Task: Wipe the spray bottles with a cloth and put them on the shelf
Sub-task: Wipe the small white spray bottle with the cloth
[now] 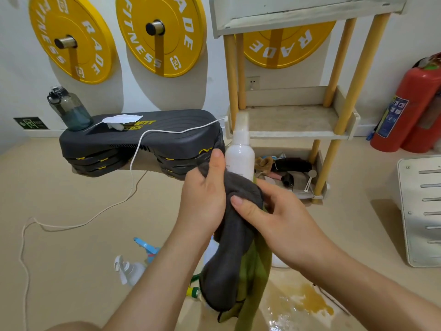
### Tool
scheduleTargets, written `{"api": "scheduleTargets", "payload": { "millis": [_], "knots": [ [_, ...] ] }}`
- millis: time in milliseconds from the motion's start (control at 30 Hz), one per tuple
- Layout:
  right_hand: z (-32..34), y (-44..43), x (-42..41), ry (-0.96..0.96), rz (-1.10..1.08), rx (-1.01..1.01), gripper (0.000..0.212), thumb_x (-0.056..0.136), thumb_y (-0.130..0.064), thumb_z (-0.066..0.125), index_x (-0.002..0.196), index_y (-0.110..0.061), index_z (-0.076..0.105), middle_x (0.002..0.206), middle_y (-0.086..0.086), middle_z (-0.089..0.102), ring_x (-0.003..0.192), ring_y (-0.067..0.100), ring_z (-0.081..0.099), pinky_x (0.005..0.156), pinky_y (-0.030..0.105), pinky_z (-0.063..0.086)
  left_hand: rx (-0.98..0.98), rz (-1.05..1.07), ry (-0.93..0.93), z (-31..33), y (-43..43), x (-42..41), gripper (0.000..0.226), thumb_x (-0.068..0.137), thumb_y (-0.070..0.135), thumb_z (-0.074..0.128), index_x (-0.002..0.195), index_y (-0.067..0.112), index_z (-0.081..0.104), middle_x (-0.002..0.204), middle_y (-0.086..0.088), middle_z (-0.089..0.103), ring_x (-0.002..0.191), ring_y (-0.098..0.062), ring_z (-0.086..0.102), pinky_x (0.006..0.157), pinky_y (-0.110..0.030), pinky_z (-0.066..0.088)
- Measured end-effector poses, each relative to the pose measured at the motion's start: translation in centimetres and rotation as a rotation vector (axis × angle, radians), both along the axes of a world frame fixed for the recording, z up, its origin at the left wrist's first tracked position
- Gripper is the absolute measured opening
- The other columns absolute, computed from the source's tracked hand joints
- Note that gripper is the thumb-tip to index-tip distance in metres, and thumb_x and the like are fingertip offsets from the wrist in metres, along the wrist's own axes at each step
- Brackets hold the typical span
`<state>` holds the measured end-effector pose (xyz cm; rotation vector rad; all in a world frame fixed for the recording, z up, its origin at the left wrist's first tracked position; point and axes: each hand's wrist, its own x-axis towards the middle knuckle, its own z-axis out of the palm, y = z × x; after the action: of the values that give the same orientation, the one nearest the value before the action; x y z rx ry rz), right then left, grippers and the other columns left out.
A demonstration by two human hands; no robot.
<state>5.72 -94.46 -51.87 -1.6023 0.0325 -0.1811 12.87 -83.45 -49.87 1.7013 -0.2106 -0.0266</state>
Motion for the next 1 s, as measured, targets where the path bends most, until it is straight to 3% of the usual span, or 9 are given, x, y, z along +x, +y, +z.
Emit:
{"api": "scheduleTargets", "payload": {
  "millis": [100, 200, 333, 433, 567, 700, 833, 933, 1000],
  "knots": [
    [-0.3, -0.3, 0.1, 0.0, -0.05, -0.093, 0.019, 0.093, -0.025, 0.065, 0.111, -0.026, 0.069, 0.097, -0.015, 0.073, 0.095, 0.005, 0.068, 0.086, 0.036, 0.058, 0.003, -0.07, -0.025, -0.1, 0.1, 0.1, 0.039, 0.099, 0.046, 0.046, 0.086, 0.018, 0.069, 0.085, 0.002, 0.072, 0.092, -0.02, 0.069, 0.09, -0.046, 0.055],
    [-0.2, -0.7, 0.2, -0.023, -0.103, -0.138, 0.011, 0.095, -0.019, 0.063, 0.097, -0.022, 0.074, 0.087, -0.008, 0.074, 0.086, 0.01, 0.07, 0.082, 0.043, 0.058, -0.053, -0.12, -0.058, 0.2, 0.4, 0.3, 0.022, 0.097, 0.04, 0.051, 0.108, 0.028, 0.066, 0.099, 0.007, 0.071, 0.094, -0.006, 0.067, 0.083, -0.029, 0.056],
    [0.5, -1.6, 0.1, -0.087, -0.168, -0.148, 0.012, 0.09, -0.015, 0.069, 0.088, -0.022, 0.078, 0.076, -0.007, 0.074, 0.075, 0.009, 0.07, 0.068, 0.027, 0.058, -0.18, -0.174, 0.028, 0.0, 0.6, 0.2, 0.033, 0.084, 0.049, 0.054, 0.104, 0.024, 0.066, 0.102, -0.005, 0.071, 0.094, -0.015, 0.068, 0.079, -0.036, 0.058],
    [0.8, -2.2, 0.2, -0.116, -0.243, -0.091, 0.014, 0.087, -0.011, 0.072, 0.088, -0.025, 0.077, 0.078, -0.009, 0.074, 0.076, 0.005, 0.07, 0.064, 0.018, 0.056, -0.206, -0.248, 0.13, 0.3, 0.8, 0.0, 0.032, 0.091, 0.044, 0.05, 0.11, 0.023, 0.066, 0.105, -0.001, 0.073, 0.098, -0.014, 0.07, 0.079, -0.04, 0.06],
    [1.0, -2.5, 0.4, -0.043, -0.151, 0.085, 0.027, 0.085, -0.01, 0.073, 0.105, -0.028, 0.071, 0.091, -0.008, 0.075, 0.086, 0.007, 0.072, 0.074, 0.024, 0.059, -0.151, -0.381, 0.12, 0.5, 1.5, 0.3, 0.027, 0.093, 0.03, 0.057, 0.119, 0.029, 0.064, 0.113, -0.005, 0.07, 0.101, -0.021, 0.07, 0.077, -0.04, 0.06],
    [0.9, -2.5, 0.5, -0.068, -0.086, -0.099, 0.032, 0.088, -0.014, 0.071, 0.115, -0.03, 0.069, 0.095, -0.009, 0.075, 0.089, 0.007, 0.071, 0.078, 0.027, 0.059, -0.029, -0.388, 0.019, -0.4, 0.7, -0.1, 0.035, 0.093, 0.026, 0.066, 0.127, 0.031, 0.06, 0.113, 0.001, 0.071, 0.104, -0.016, 0.07, 0.082, -0.04, 0.06],
    [0.1, -2.9, 0.5, -0.153, -0.231, -0.502, 0.015, 0.089, -0.019, 0.07, 0.103, -0.023, 0.072, 0.085, -0.013, 0.072, 0.082, 0.0, 0.065, 0.068, 0.016, 0.051, 0.091, -0.276, -0.031, -1.1, -0.1, -0.3, 0.068, 0.077, 0.06, 0.065, 0.136, 0.03, 0.053, 0.123, 0.006, 0.067, 0.115, -0.015, 0.064, 0.098, -0.046, 0.052],
    [-0.3, -2.8, 0.3, -0.17, -0.294, -0.585, 0.009, 0.088, -0.013, 0.069, 0.091, -0.02, 0.075, 0.076, -0.01, 0.071, 0.076, 0.006, 0.064, 0.066, 0.026, 0.05, 0.03, -0.304, 0.024, -1.2, -0.1, -0.3, 0.042, 0.084, 0.048, 0.07, 0.118, 0.024, 0.066, 0.104, 0.003, 0.074, 0.101, -0.013, 0.069, 0.095, -0.042, 0.055],
    [-0.2, -2.5, 0.2, -0.176, -0.294, -0.622, 0.009, 0.086, -0.014, 0.068, 0.089, -0.02, 0.075, 0.076, -0.007, 0.071, 0.074, 0.009, 0.064, 0.067, 0.033, 0.052, -0.042, -0.303, 0.108, -1.2, 0.0, -0.6, 0.04, 0.078, 0.045, 0.066, 0.109, 0.02, 0.067, 0.099, -0.003, 0.074, 0.097, -0.019, 0.07, 0.092, -0.045, 0.056]
  ]
}}
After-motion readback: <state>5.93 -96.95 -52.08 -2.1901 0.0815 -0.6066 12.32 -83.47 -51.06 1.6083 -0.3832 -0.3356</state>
